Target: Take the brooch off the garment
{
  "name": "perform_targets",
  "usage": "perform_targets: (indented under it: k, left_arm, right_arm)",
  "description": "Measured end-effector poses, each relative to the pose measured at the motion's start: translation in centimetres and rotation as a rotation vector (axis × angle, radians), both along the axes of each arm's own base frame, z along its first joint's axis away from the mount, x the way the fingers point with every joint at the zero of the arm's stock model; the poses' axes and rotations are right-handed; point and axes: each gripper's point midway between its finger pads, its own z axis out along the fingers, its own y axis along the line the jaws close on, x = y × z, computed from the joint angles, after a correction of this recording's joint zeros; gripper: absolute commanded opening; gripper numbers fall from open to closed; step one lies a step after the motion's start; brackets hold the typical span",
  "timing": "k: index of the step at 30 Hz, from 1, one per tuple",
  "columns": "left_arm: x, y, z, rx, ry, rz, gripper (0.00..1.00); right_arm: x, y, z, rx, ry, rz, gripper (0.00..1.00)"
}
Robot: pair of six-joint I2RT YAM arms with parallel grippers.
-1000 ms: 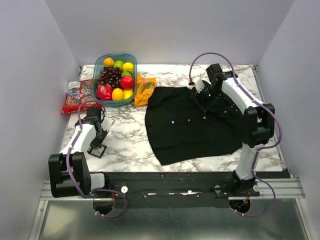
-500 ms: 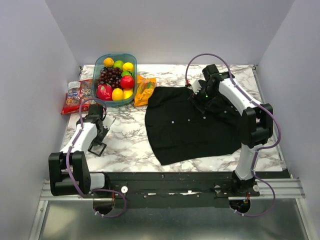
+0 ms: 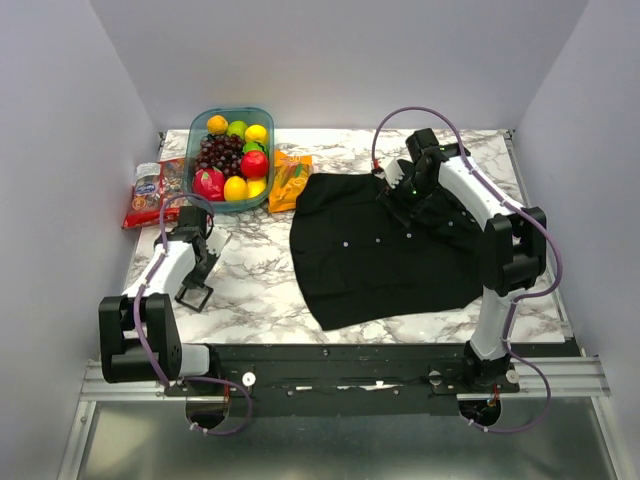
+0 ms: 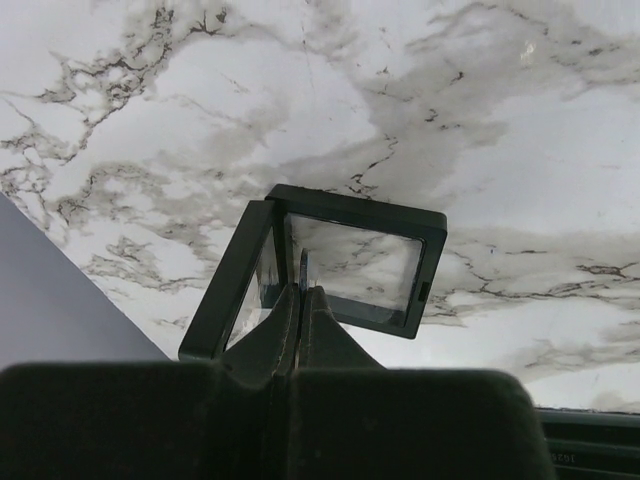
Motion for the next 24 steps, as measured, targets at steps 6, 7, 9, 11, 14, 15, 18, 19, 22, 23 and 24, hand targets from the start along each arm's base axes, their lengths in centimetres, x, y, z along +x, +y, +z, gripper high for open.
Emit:
perform_targets:
  k: [6, 7, 9, 11, 14, 15, 18, 19, 22, 23, 24]
  left_arm:
    - [0.3, 0.0, -0.5, 0.001, -0.009, 0.0, 0.03]
    - [0.3, 0.0, -0.5, 0.001, -0.01, 0.0, 0.07]
    - [0.3, 0.0, -0.6, 0.001, -0.01, -0.002, 0.21]
    - [0.3, 0.0, -0.7, 0.001, -0.01, -0.011, 0.26]
    - [0.0, -0.4, -1.1, -0.018, 0.001, -0.024, 0.3]
    - [-0.2, -0.6, -1.2, -0.025, 0.007, -0.027, 0.31]
    - [-0.3, -0.9, -1.3, -0.044, 0.012, -0.034, 0.32]
    - [-0.3, -1.1, -1.3, -0.052, 0.012, -0.037, 0.32]
    - [-0.5, -1.4, -1.2, -0.07, 0.014, -0.042, 0.45]
    - [-0.6, -1.5, -1.2, -0.077, 0.014, -0.044, 0.45]
    - [-0.7, -1.6, -1.1, -0.085, 0.016, -0.046, 0.67]
  right_arm:
    - [-0.1, 0.0, -0.1, -0.001, 0.005, 0.001, 0.82]
    - [-0.2, 0.0, -0.2, -0.002, 0.006, 0.001, 0.82]
    - [-0.2, -0.1, -0.3, -0.003, 0.009, 0.001, 0.82]
    - [-0.2, -0.1, -0.3, -0.003, 0.009, 0.001, 0.82]
    - [-0.2, -0.1, -0.3, -0.003, 0.009, 0.001, 0.82]
    - [-0.3, 0.0, -0.3, -0.003, 0.01, 0.002, 0.82]
    - [-0.3, 0.2, -0.4, -0.004, 0.013, 0.007, 0.82]
    - [-0.4, 0.2, -0.5, -0.004, 0.015, 0.009, 0.82]
    - [-0.4, 0.4, -0.6, -0.006, 0.019, 0.014, 0.83]
    - [-0.5, 0.4, -0.7, -0.006, 0.021, 0.014, 0.83]
    - [-0.5, 0.4, -0.8, -0.007, 0.022, 0.014, 0.83]
